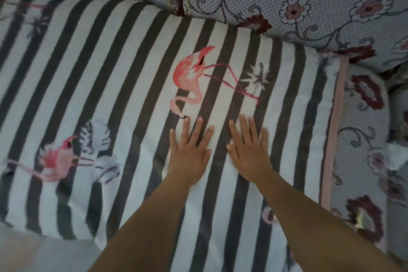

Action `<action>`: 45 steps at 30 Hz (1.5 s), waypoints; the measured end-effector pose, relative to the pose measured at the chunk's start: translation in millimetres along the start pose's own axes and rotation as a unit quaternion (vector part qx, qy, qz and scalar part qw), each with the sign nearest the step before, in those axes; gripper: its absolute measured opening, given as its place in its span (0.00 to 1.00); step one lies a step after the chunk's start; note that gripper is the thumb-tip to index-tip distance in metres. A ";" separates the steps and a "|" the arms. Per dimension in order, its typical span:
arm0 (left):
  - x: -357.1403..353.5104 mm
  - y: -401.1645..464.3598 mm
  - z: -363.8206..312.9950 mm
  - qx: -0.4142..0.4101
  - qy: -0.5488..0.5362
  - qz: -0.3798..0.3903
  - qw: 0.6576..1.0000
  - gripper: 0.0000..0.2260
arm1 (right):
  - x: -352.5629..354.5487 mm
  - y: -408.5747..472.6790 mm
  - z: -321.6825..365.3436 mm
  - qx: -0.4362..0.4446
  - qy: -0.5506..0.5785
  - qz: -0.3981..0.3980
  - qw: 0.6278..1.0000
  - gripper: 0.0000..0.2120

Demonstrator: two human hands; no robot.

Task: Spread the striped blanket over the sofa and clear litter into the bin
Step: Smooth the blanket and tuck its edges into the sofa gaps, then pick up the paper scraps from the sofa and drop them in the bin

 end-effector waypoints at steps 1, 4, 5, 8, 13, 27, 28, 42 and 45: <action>-5.6 -13.6 -6.1 0.008 -0.006 0.015 1.000 0.28 | -1.4 -12.5 -2.5 0.013 -0.006 0.015 1.000 0.30; -19.2 -57.3 -31.2 0.047 -0.031 0.053 0.997 0.29 | -2.1 -47.1 -11.2 0.071 -0.021 0.069 0.995 0.30; -23.1 -69.5 -39.9 0.056 -0.035 0.066 0.996 0.30 | -0.7 -56.4 -14.3 0.086 -0.031 0.090 0.992 0.30; -28.8 -110.1 -74.8 0.071 -0.044 0.121 0.989 0.31 | 9.6 -94.7 -25.4 0.137 -0.033 0.146 0.979 0.30; -13.5 -143.0 -126.6 0.093 -0.149 0.178 0.968 0.25 | 30.1 -143.8 -52.4 0.156 -0.021 0.238 0.958 0.32; 39.2 -117.0 -255.9 -0.061 -0.190 0.093 0.975 0.16 | 58.1 -230.8 -180.7 -0.092 0.055 0.116 0.988 0.24; 37.9 -113.2 -264.0 -0.079 -0.185 0.093 0.975 0.16 | 53.0 -235.1 -192.2 -0.116 0.063 0.106 0.986 0.25; 34.1 -75.2 -325.6 -0.225 -0.143 0.038 0.963 0.14 | -3.1 -256.6 -207.9 -0.209 0.139 -0.018 0.968 0.26; 48.9 -66.9 -346.1 -0.243 -0.134 0.037 0.960 0.14 | 10.7 -273.3 -225.0 -0.213 0.185 -0.039 0.959 0.26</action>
Point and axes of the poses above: each hand's wrist, its own y-axis towards the middle knuckle, its own x-axis out of the back of the hand, z = x × y, the point moved 2 cm from there along y, towards the middle knuckle, and after that the axes turned 3 degrees about y, right-handed, at the moved point
